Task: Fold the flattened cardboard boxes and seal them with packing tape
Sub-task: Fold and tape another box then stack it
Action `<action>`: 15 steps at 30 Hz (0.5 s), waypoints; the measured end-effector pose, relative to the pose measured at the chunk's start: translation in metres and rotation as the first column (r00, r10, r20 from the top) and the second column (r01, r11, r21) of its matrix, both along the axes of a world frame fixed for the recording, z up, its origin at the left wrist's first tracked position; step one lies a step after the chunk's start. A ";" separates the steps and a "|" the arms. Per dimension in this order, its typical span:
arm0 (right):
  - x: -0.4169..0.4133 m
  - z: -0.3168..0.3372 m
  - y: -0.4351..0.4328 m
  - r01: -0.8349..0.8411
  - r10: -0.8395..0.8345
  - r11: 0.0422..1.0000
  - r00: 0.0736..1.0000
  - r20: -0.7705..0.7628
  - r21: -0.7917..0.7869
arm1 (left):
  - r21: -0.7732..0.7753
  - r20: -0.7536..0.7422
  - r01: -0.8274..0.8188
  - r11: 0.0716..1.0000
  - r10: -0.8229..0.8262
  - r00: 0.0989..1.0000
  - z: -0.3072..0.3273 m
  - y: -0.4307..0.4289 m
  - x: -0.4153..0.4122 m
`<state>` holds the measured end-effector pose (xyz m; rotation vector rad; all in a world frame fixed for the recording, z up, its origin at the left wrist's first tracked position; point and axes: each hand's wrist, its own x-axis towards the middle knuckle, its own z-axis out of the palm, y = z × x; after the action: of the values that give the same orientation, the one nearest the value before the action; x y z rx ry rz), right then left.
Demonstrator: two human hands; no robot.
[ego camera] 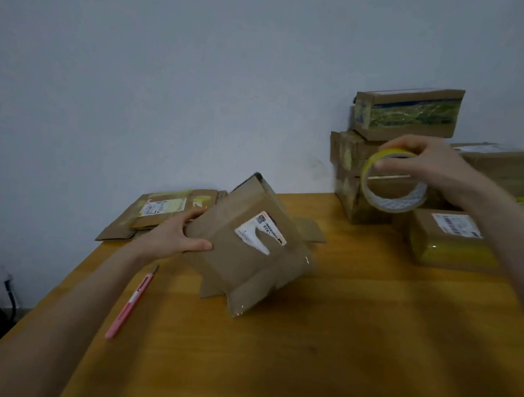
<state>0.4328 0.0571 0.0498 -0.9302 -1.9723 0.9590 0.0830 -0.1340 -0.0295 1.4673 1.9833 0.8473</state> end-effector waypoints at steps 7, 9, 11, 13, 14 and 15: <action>-0.033 -0.067 -0.010 -0.067 -0.023 0.951 0.957 -0.288 -0.302 | -0.126 -0.272 0.150 0.981 -0.180 0.945 0.016 0.037 0.032; -0.037 -0.072 -0.009 -0.103 -0.039 0.928 0.928 -0.370 -0.357 | -0.167 -0.351 0.169 0.971 -0.219 0.910 0.019 0.040 0.036; -0.041 -0.075 -0.009 -0.142 -0.028 0.919 0.908 -0.419 -0.369 | -0.213 -0.500 0.156 0.965 -0.245 0.830 0.021 0.041 0.043; -0.044 -0.075 -0.009 -0.162 -0.035 0.911 0.887 -0.461 -0.379 | -0.240 -0.714 0.112 0.964 -0.254 0.653 0.021 0.046 0.054; -0.044 -0.073 -0.011 -0.167 -0.043 0.908 0.875 -0.482 -0.385 | -0.226 -0.782 0.108 0.968 -0.247 0.573 0.020 0.050 0.063; -0.045 -0.073 -0.011 -0.170 -0.053 0.905 0.864 -0.500 -0.391 | -0.208 -0.821 0.119 0.971 -0.240 0.519 0.017 0.054 0.072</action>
<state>0.3877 0.0462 -0.0233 -0.7410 -1.3753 1.5360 0.1554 -0.0800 -0.0125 2.2204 2.3709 -0.1996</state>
